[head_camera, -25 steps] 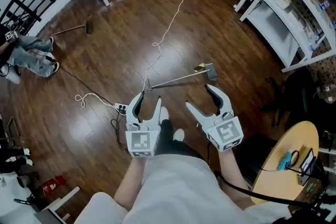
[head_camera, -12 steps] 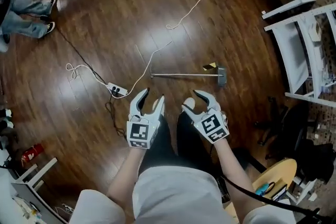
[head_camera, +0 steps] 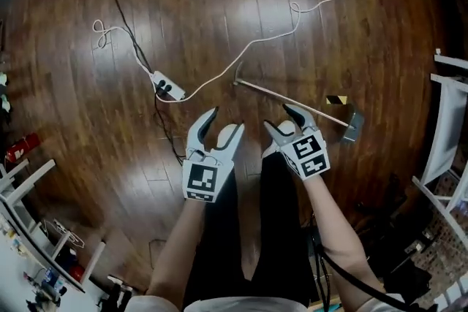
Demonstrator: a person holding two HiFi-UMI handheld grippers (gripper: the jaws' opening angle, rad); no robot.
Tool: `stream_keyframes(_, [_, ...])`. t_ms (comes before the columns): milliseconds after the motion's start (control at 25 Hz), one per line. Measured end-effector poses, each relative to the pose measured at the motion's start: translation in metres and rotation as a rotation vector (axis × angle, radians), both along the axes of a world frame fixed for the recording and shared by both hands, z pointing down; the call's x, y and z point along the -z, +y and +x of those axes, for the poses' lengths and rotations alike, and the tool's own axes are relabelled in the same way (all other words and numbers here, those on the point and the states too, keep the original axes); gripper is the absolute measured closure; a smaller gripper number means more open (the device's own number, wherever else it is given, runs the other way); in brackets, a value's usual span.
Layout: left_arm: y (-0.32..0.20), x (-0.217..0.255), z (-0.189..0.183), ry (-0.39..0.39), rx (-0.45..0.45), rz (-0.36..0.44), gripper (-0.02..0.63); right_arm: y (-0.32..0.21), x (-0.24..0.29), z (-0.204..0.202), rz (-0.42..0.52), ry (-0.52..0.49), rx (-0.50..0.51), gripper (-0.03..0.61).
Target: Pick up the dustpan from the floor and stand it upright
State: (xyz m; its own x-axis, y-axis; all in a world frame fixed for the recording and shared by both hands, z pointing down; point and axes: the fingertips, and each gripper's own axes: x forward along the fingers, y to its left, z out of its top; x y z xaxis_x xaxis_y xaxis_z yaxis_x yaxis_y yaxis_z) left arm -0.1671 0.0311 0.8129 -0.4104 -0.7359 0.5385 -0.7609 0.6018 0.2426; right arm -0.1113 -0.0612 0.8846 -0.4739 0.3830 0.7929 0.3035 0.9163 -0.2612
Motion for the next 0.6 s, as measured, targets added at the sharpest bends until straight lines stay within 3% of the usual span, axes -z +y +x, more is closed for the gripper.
stream_keyframes(320, [0.027,-0.189,-0.005,0.124,0.13,-0.089,0.353,0.038,-0.203,-0.031,-0.038,0.132,0.136,0.331])
stream_keyframes(480, [0.03,-0.252,-0.007,0.159,0.147,-0.099,0.362,0.049,-0.284,-0.041,0.014,0.163,0.209,0.331])
stream_keyframes(600, [0.036,-0.282,-0.012,0.175,0.183,-0.093,0.364,0.064,-0.344,-0.05,0.06,0.172,0.33,0.331])
